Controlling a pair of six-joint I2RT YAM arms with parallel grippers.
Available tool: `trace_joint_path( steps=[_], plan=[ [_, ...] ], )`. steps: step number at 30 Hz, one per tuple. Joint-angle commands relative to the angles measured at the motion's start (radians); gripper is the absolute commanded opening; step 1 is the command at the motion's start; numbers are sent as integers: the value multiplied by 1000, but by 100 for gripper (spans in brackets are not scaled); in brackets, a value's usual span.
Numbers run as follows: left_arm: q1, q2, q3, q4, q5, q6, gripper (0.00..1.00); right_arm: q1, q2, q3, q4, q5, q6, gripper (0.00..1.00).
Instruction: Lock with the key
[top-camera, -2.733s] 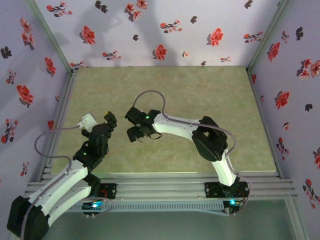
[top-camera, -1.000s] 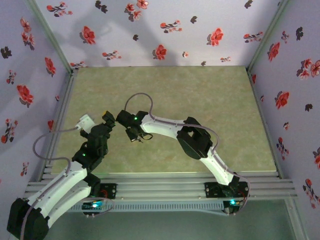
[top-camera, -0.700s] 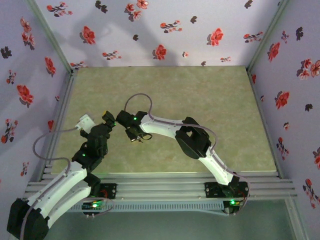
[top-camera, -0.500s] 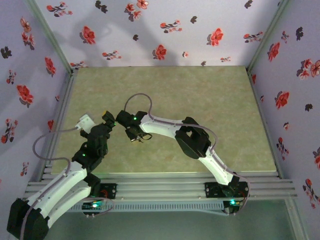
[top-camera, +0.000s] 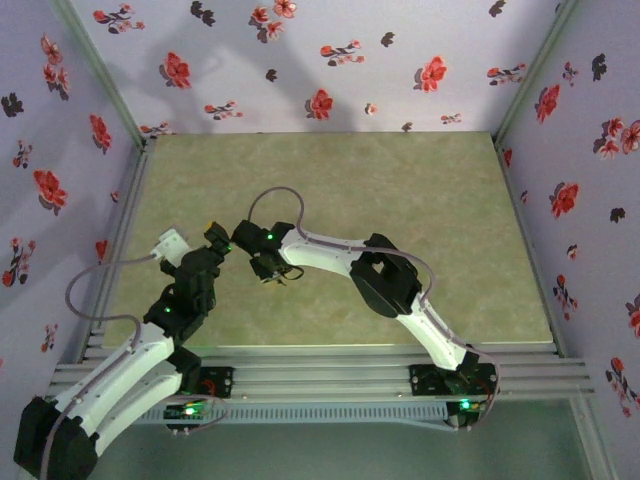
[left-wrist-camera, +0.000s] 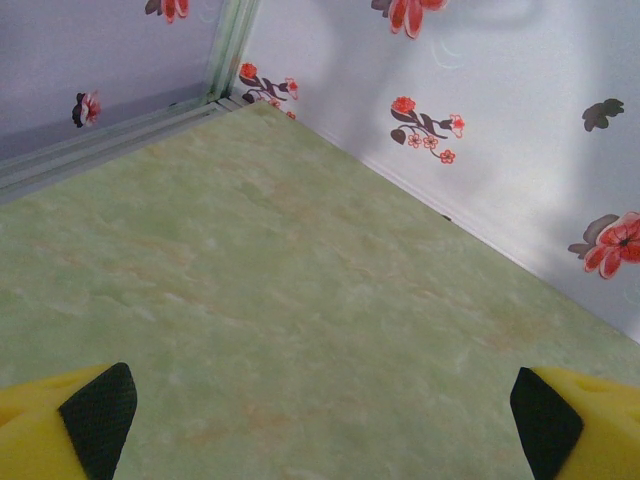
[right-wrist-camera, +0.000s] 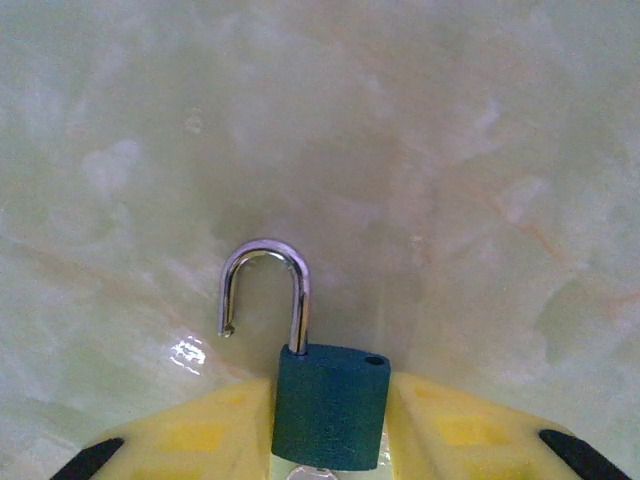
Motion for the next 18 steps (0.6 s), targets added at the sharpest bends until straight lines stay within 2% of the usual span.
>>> trace_joint_path(
  steps=[1,18],
  plan=[
    [3,-8,-17,23,-24,-11,100,-22,37,-17,-14,22,-16,31],
    [3,-7,-19,25,-22,-13,100,-48,-112,-179,102,-72,-44,26]
  ],
)
